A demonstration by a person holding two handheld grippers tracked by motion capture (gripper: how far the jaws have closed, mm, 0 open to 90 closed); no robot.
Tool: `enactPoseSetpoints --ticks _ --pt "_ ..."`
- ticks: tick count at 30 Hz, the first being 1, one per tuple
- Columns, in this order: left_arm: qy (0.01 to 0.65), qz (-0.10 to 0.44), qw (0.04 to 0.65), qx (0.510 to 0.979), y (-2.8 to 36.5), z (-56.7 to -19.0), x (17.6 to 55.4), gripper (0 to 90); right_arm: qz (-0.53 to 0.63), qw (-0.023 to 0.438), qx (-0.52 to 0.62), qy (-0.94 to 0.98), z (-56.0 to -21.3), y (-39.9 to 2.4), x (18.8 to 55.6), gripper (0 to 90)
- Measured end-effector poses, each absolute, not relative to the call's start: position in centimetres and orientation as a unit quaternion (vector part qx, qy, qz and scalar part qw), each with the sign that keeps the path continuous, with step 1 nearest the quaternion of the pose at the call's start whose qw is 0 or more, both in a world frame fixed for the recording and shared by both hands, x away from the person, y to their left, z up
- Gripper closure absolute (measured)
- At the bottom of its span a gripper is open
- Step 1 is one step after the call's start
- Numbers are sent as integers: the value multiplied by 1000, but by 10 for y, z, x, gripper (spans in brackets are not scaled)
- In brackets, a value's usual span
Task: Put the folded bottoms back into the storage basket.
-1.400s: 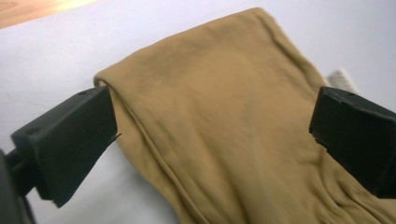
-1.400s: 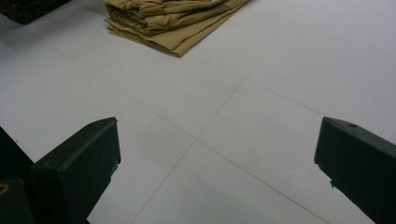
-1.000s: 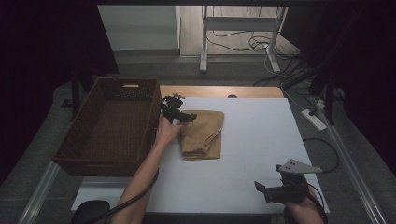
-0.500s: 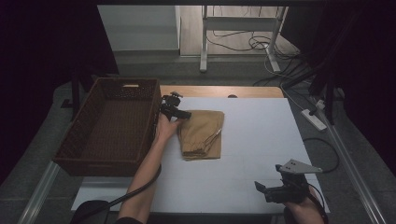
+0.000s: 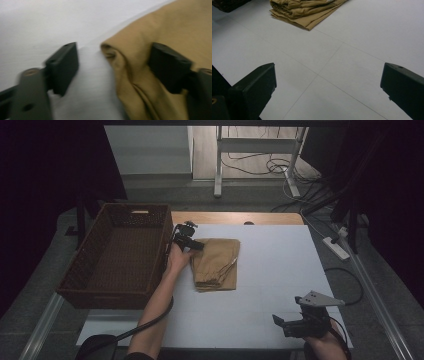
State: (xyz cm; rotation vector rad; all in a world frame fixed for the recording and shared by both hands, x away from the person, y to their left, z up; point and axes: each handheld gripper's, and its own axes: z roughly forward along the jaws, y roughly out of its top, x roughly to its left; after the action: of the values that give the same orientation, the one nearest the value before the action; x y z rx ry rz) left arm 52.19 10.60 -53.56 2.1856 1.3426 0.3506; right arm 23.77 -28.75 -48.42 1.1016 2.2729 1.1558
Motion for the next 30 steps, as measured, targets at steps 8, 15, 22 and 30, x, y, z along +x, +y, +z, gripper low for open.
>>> enactPoseSetpoints --ticks 8,15,22,30 --pt "491 76 323 805 111 -537 517 743 409 180 390 805 -484 -287 238 11" --pt "488 81 334 802 113 -540 515 761 414 175 389 804 -484 -288 238 12" --pt "481 96 339 802 112 -542 511 759 424 172 378 805 -483 -288 239 11" --pt "472 114 365 794 115 -549 505 752 448 161 363 801 -481 -281 244 11"
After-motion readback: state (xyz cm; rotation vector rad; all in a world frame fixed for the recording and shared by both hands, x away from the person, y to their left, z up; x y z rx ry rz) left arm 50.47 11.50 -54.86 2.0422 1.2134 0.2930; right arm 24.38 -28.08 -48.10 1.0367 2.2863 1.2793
